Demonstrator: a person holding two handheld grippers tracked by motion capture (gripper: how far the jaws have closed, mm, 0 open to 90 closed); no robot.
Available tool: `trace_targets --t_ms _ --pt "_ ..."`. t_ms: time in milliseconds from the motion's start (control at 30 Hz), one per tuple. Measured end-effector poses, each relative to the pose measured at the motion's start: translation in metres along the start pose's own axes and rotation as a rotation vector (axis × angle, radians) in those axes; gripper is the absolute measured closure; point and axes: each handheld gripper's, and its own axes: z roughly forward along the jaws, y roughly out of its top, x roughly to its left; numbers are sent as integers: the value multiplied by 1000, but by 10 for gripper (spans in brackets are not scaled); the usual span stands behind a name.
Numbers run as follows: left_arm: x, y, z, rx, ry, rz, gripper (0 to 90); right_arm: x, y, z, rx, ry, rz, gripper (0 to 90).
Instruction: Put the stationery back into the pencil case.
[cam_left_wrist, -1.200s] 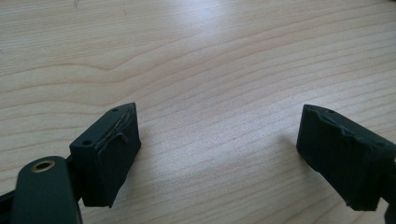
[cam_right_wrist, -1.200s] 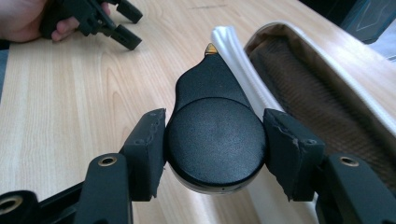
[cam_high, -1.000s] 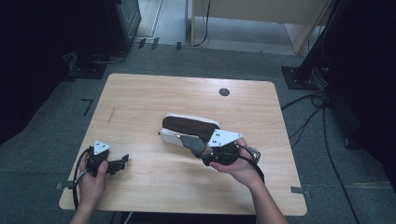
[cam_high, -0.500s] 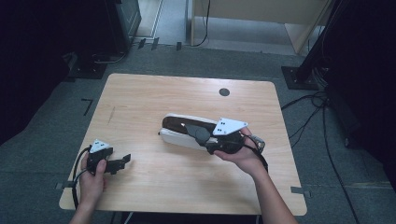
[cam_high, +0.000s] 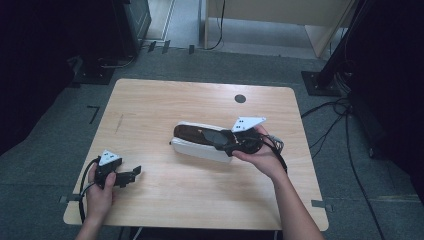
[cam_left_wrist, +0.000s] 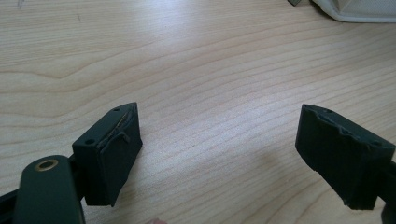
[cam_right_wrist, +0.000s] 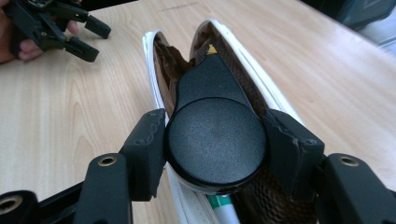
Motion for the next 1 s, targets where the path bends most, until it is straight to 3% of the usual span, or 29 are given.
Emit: trace_targets --t_ms 467,600,1000 --pt "0 0 1 -4 0 1 146 -27 -3 11 73 161 243 419" --pt "1 0 1 -5 -3 0 146 -32 -5 8 61 153 276 419" --pt "-1 0 1 -4 9 13 146 -39 -14 13 98 109 392 420"
